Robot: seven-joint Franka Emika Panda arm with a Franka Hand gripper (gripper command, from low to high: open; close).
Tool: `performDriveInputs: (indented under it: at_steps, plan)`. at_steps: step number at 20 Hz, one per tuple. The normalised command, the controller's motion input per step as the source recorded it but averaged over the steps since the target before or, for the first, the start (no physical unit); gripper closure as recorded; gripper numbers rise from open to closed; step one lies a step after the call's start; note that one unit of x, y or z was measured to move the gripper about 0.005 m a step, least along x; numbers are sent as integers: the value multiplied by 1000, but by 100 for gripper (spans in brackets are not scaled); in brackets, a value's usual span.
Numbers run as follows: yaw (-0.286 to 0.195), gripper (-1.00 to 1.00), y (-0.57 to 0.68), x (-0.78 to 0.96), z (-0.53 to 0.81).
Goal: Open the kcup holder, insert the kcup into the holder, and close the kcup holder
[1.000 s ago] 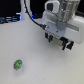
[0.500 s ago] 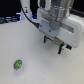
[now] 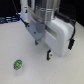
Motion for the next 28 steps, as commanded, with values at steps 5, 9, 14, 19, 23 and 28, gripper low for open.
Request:
performDriveInputs:
  at_steps: [5, 9, 14, 19, 23, 28]
  plan:
    - [-206, -100, -716, 89, 33]
    - [-210, -100, -696, 121, 7]
    - [-212, -100, -570, 327, 15]
    - [-191, -100, -338, 458, -62]
    - [-162, -100, -229, 276, -166]
    - [-113, -100, -111, 161, -146]
